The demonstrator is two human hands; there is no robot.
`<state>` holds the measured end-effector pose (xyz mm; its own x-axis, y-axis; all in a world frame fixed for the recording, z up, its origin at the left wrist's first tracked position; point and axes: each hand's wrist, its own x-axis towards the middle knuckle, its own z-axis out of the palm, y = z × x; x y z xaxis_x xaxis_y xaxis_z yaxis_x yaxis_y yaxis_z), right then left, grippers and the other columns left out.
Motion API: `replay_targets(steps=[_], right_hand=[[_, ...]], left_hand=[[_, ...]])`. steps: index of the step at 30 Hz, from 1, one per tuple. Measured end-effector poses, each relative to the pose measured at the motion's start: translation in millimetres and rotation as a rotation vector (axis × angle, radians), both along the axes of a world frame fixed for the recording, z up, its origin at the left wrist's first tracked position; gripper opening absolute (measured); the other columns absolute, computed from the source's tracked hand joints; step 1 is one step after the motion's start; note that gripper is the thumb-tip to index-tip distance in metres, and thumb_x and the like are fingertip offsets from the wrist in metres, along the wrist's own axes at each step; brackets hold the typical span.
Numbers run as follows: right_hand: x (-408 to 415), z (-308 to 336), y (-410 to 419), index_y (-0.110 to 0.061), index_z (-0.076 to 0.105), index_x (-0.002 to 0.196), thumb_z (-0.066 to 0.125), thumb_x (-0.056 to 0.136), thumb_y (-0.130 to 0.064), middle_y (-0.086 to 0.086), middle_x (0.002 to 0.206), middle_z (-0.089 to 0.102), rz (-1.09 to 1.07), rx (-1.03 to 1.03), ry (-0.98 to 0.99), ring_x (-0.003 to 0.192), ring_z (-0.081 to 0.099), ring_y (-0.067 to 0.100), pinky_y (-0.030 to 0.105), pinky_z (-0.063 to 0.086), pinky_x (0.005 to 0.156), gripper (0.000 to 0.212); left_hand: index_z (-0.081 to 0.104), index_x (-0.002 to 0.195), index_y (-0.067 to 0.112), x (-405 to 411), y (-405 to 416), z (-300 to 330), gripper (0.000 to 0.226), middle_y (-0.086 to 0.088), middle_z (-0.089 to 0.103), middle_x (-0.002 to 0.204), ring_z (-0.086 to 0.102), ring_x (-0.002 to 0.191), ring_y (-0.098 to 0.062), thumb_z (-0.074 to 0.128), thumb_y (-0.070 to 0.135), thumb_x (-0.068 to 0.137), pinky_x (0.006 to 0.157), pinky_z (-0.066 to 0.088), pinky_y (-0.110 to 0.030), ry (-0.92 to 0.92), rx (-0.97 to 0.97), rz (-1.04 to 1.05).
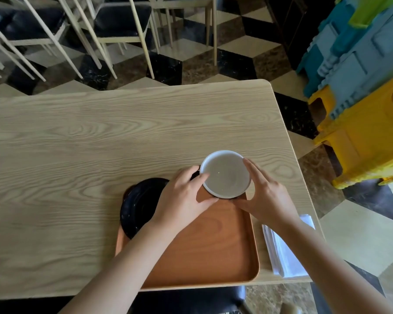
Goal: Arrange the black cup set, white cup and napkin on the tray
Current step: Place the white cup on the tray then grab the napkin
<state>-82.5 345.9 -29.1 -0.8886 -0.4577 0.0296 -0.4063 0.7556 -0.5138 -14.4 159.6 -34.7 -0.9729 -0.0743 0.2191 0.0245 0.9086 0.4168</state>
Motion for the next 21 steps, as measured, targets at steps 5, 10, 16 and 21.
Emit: replay_targets(steps=[5, 10, 16, 21], right_hand=[[16.1, -1.4, 2.0, -0.013, 0.036, 0.139, 0.081, 0.062, -0.040, 0.004, 0.143, 0.046, 0.019, 0.026, -0.031, 0.119, 0.055, 0.027, 0.037, 0.049, 0.086, 0.094], [23.3, -8.2, 5.9, -0.015, 0.032, 0.141, 0.079, 0.064, -0.042, -0.002, 0.147, 0.041, 0.039, 0.085, -0.063, 0.119, 0.054, 0.025, 0.037, 0.049, 0.086, 0.094], [21.1, -16.3, 6.6, -0.015, 0.029, 0.142, 0.077, 0.066, -0.041, -0.002, 0.149, 0.037, 0.054, 0.119, -0.092, 0.118, 0.055, 0.026, 0.037, 0.048, 0.087, 0.094], [15.4, -19.9, 5.7, -0.017, 0.023, 0.144, 0.075, 0.069, -0.040, -0.004, 0.152, 0.030, 0.054, 0.123, -0.108, 0.121, 0.052, 0.025, 0.036, 0.047, 0.088, 0.095]], left_hand=[[0.068, 0.101, 0.009, 19.7, 6.7, -7.6, 0.054, -0.012, 0.067, 0.106, 0.064, 0.094, -0.027, 0.085, 0.037, 0.058, 0.078, 0.054, -0.033, -0.050, 0.000, 0.029], [0.068, 0.101, 0.008, 29.2, 11.0, -18.5, 0.054, -0.013, 0.067, 0.108, 0.063, 0.101, -0.027, 0.084, 0.037, 0.060, 0.084, 0.053, -0.035, -0.085, -0.003, 0.026], [0.068, 0.101, 0.007, 27.8, 13.7, -26.5, 0.053, -0.013, 0.067, 0.107, 0.064, 0.100, -0.028, 0.085, 0.035, 0.060, 0.082, 0.054, -0.036, -0.093, 0.007, 0.025], [0.068, 0.100, 0.008, 20.7, 12.7, -27.5, 0.052, -0.012, 0.067, 0.106, 0.064, 0.099, -0.027, 0.085, 0.035, 0.059, 0.079, 0.055, -0.034, -0.073, 0.007, 0.025]])
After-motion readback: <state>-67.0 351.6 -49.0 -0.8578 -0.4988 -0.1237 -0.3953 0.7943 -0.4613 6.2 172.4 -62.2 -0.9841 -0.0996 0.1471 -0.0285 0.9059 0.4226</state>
